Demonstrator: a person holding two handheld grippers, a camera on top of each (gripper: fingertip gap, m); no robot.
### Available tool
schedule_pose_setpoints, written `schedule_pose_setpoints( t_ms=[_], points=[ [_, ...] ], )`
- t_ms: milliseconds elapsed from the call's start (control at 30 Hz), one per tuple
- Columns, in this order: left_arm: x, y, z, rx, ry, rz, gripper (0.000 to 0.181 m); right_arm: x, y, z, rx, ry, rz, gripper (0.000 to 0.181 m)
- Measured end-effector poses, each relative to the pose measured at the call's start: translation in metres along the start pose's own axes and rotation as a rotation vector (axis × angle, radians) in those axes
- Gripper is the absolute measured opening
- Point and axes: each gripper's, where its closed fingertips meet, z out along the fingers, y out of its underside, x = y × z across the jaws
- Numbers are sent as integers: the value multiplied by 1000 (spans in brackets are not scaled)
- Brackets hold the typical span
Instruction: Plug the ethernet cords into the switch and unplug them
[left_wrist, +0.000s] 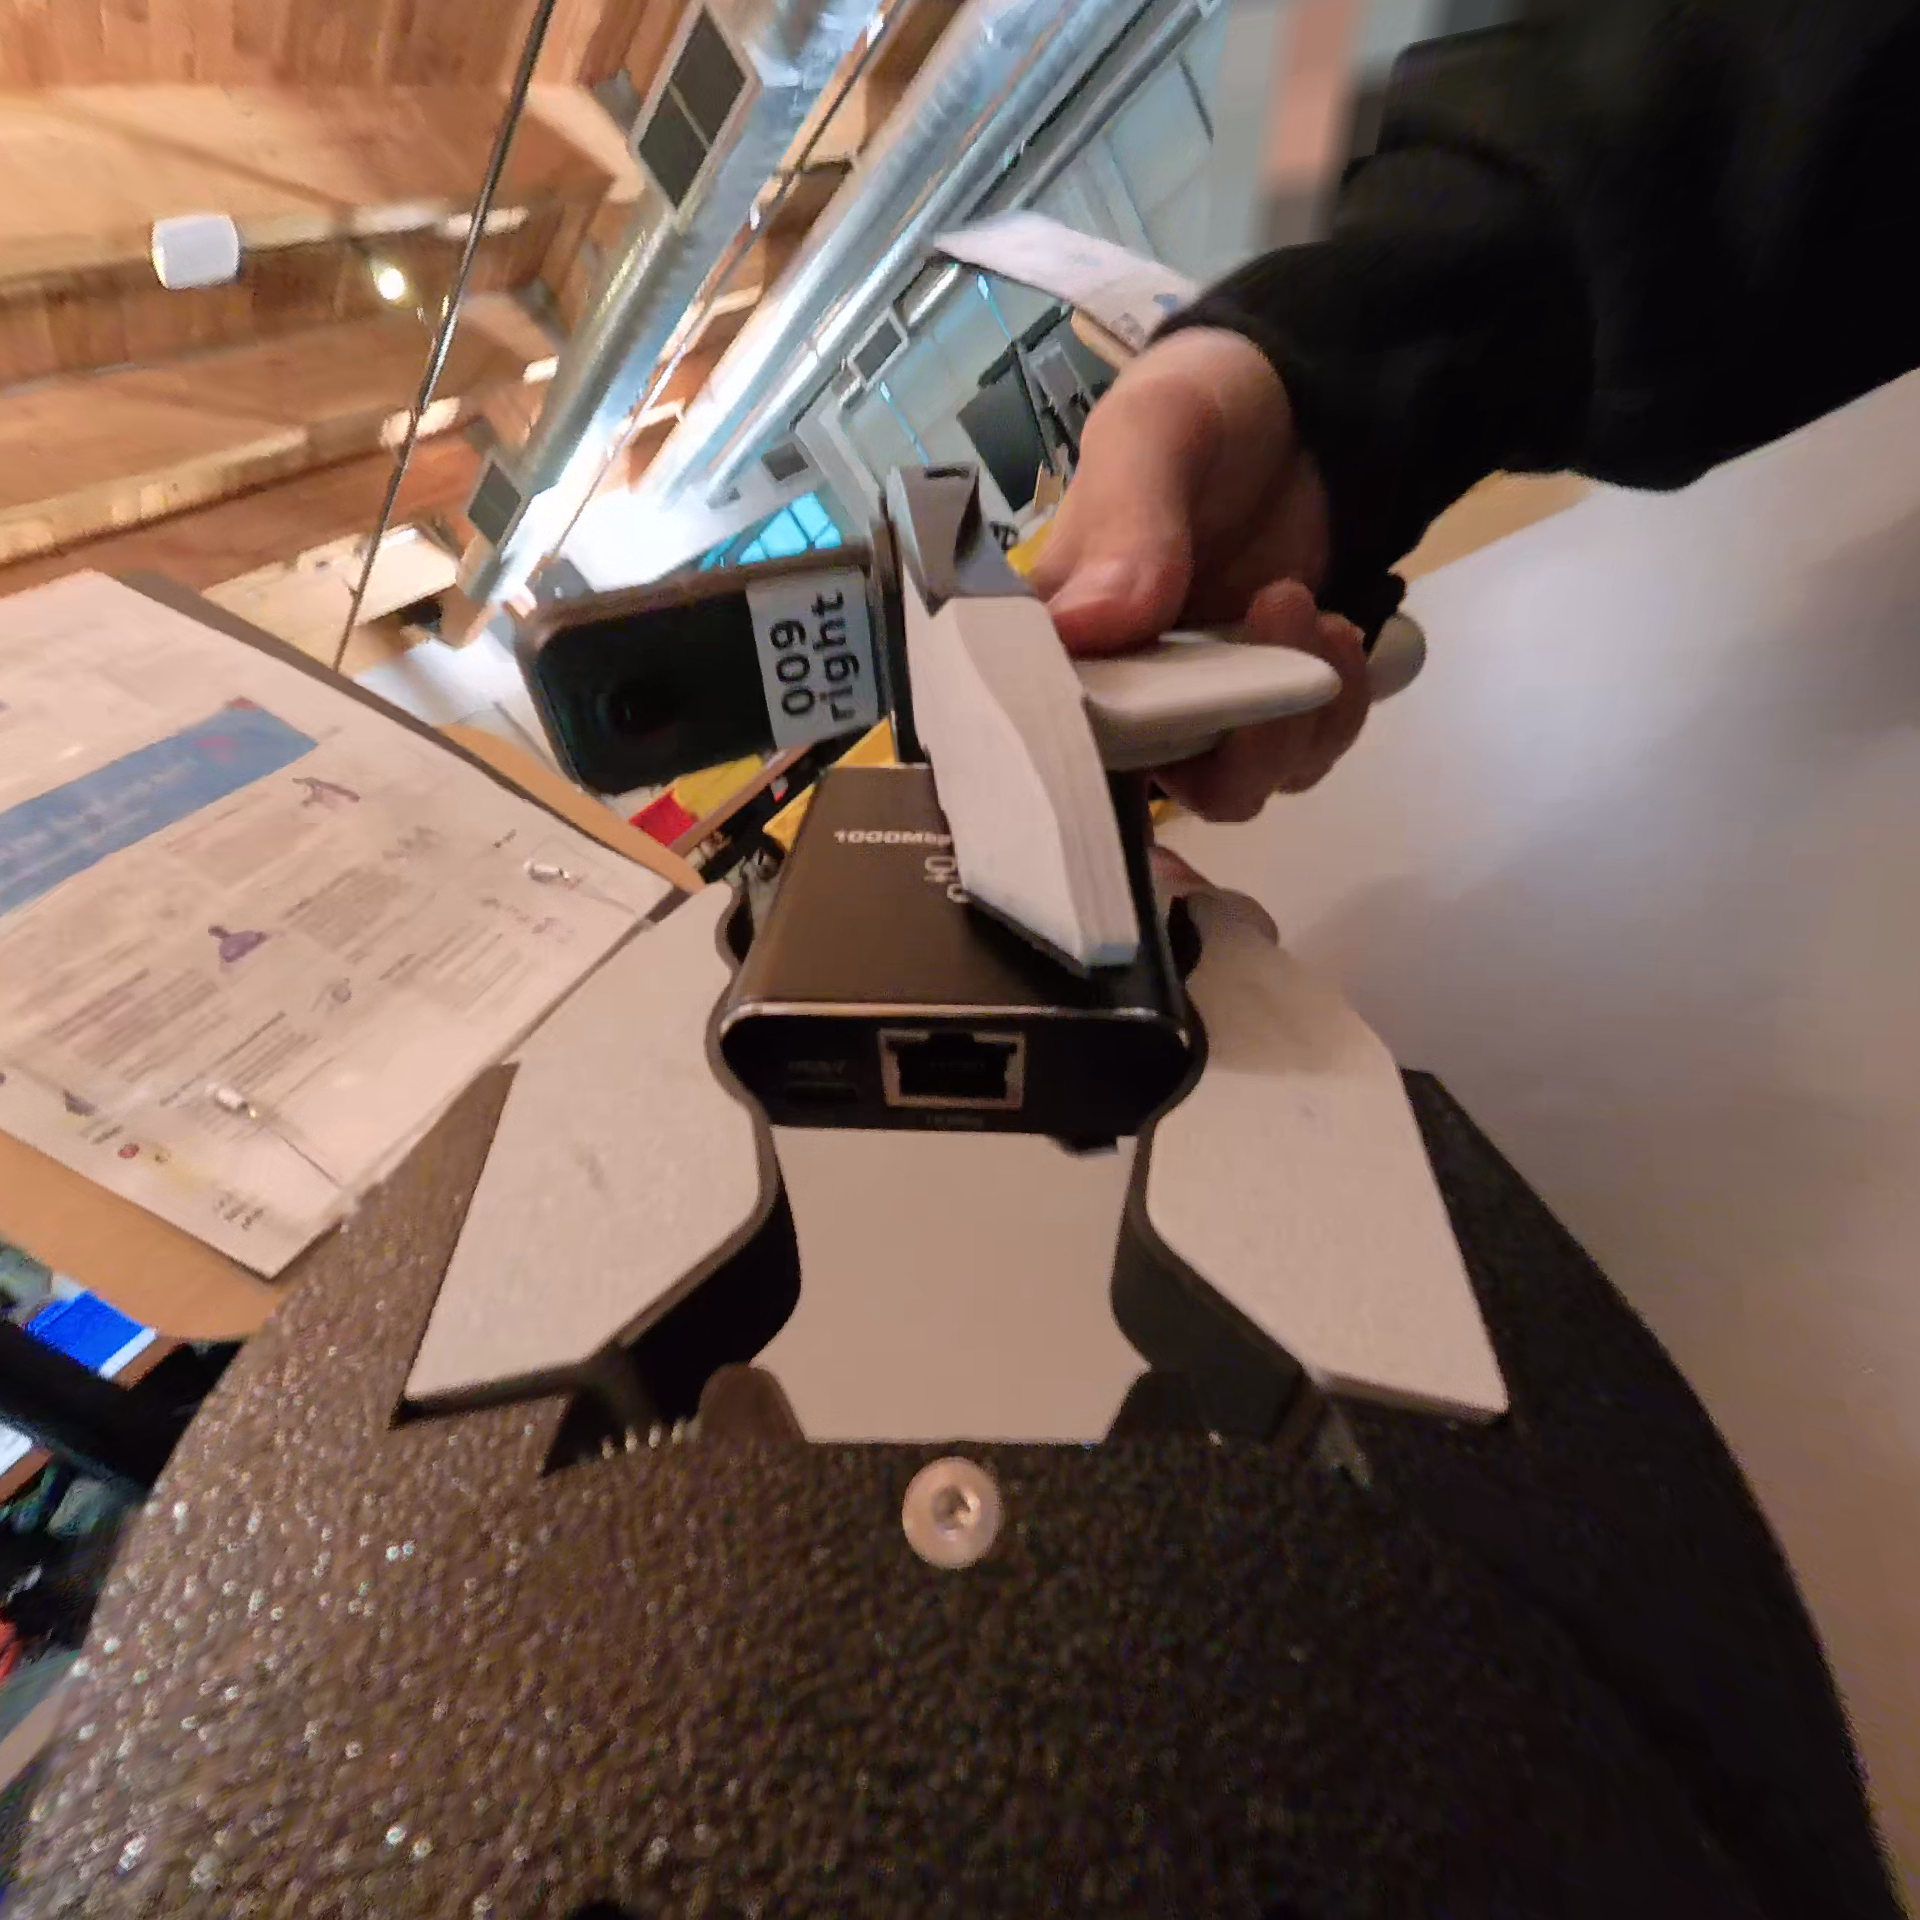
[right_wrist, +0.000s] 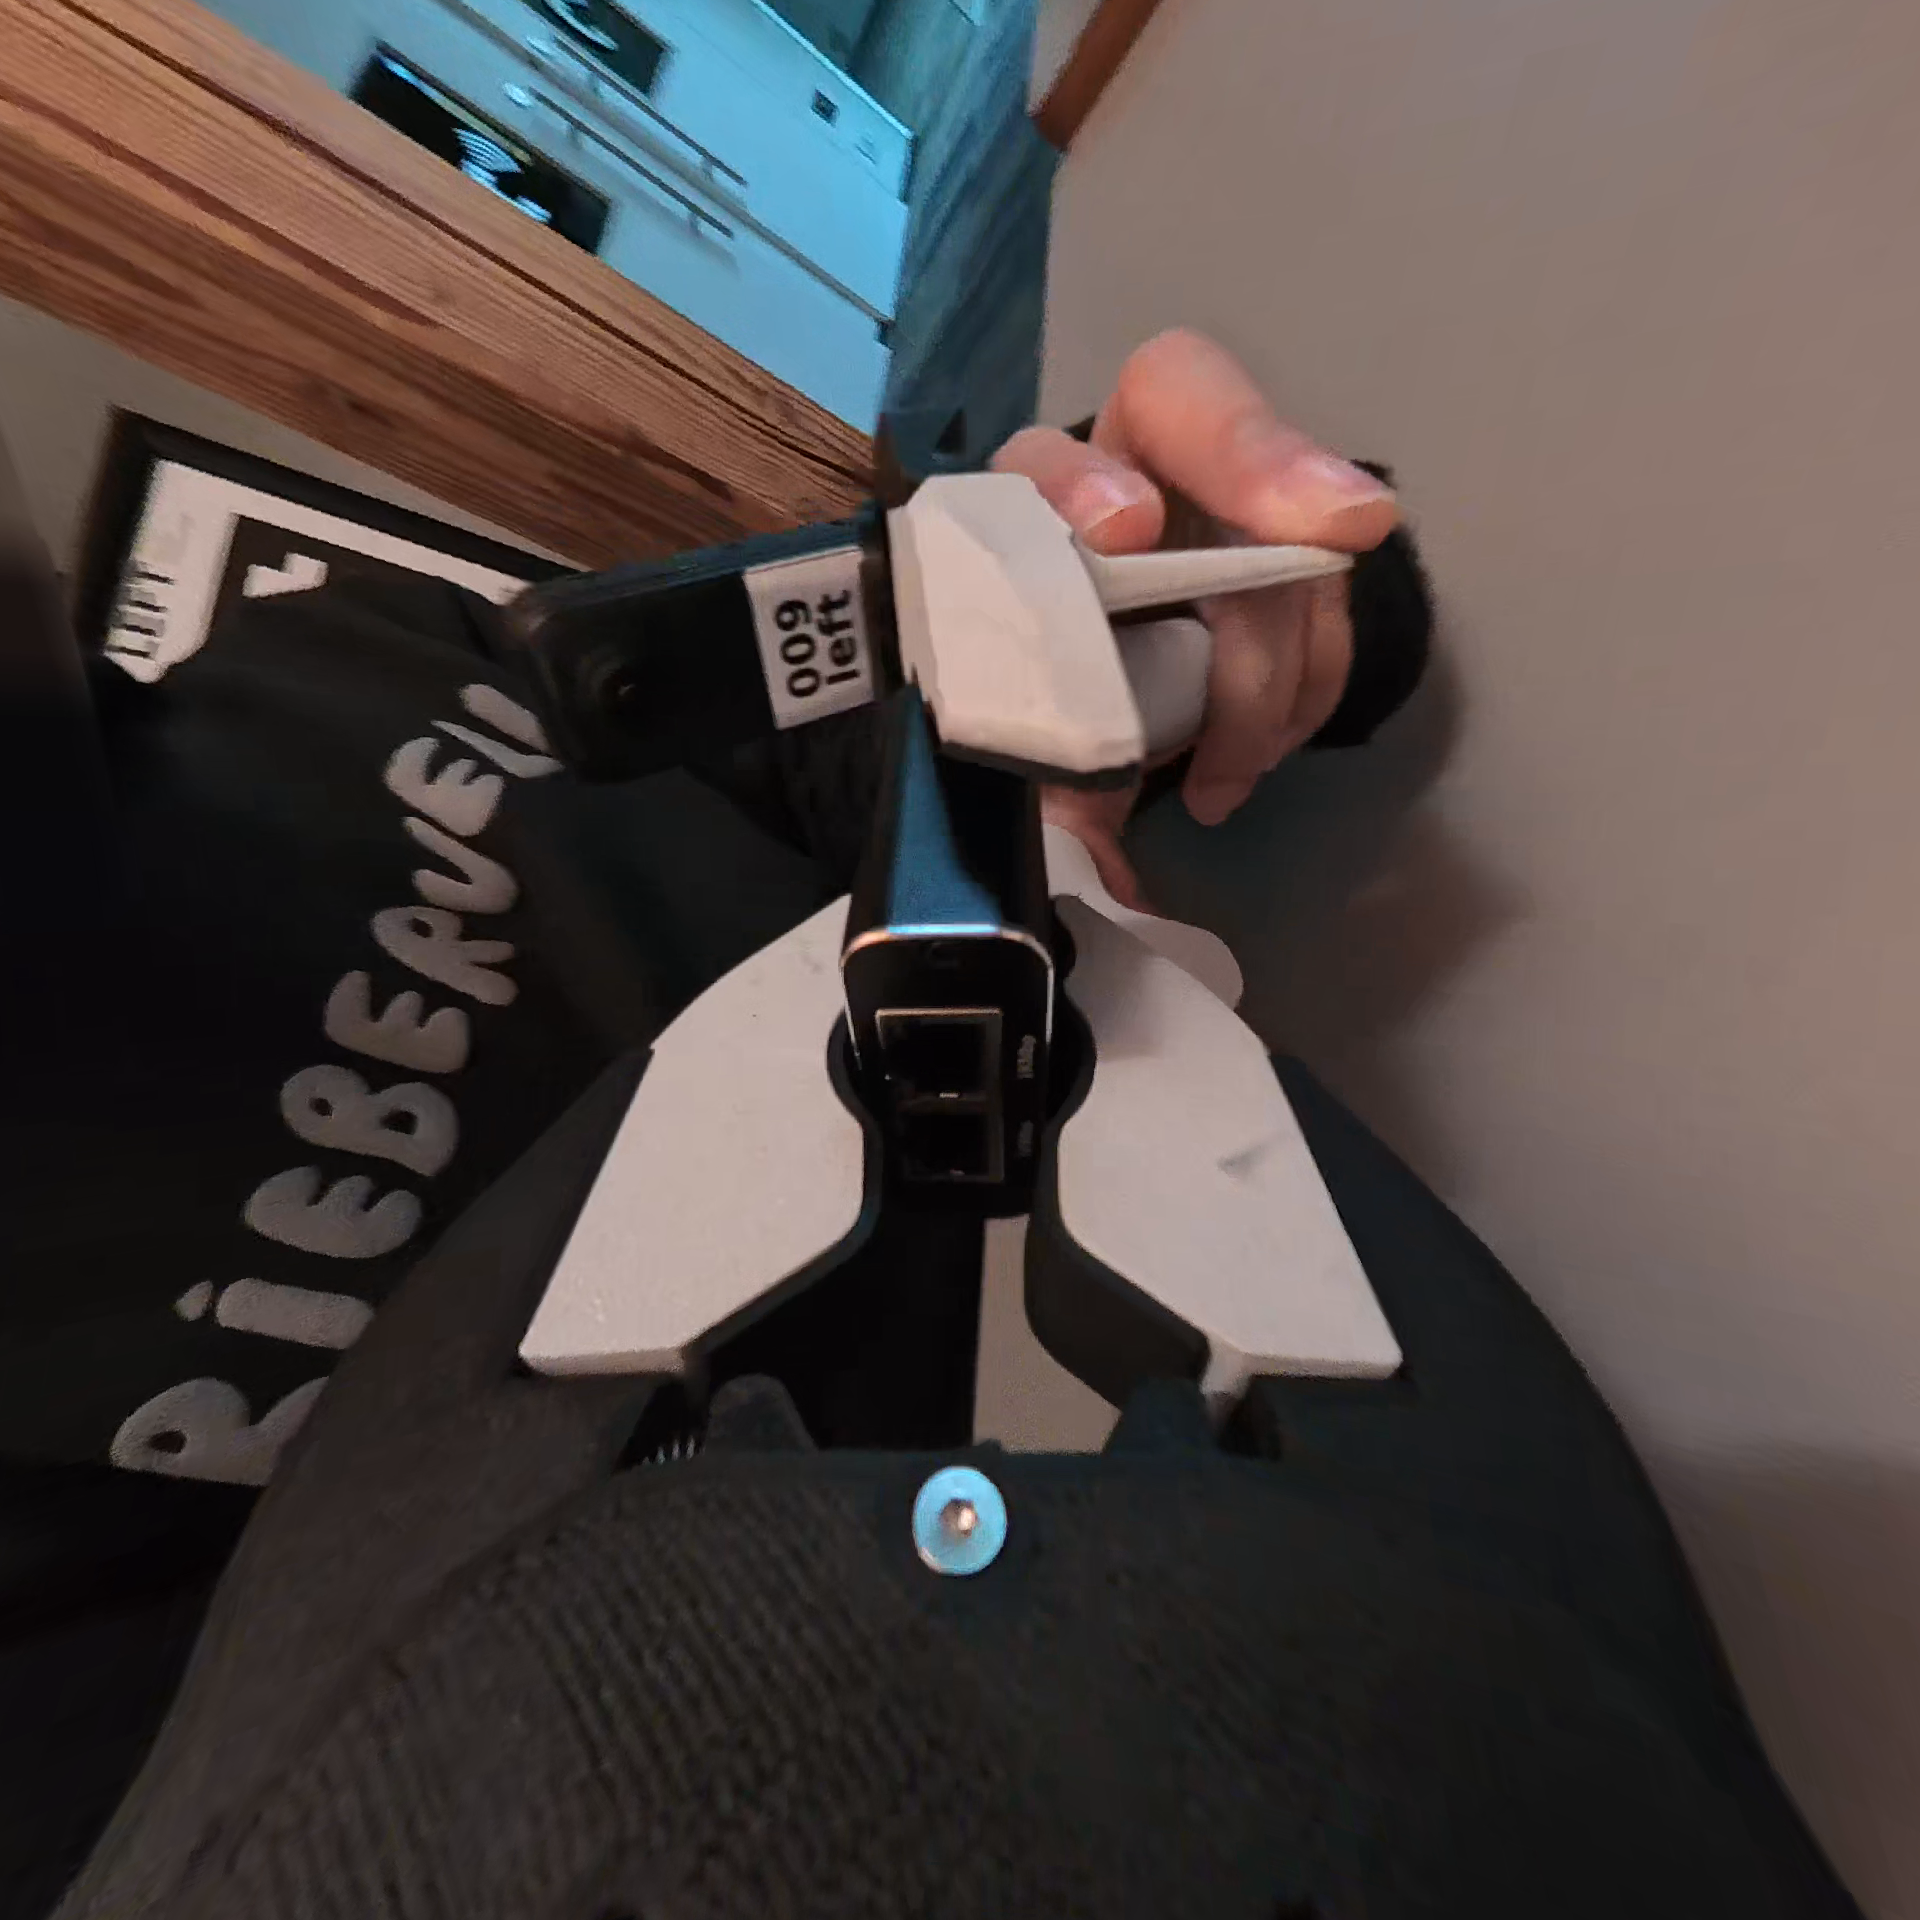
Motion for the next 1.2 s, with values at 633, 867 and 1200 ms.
schedule_pose_setpoints(
  t_ms=[633, 867, 1200],
  points=[
    [-23, 18, -4, -43, -103, -183, 73, 184, -2, -461, -342, 1582, 143, 26],
    [-23, 21, -6, -64, -116, -166, 72, 225, -5, -468, -527, 1676, 85, 26],
    [-28, 34, -13, -141, -193, -102, 69, 173, -18, -467, -328, 1722, -34, 62]
  ],
)
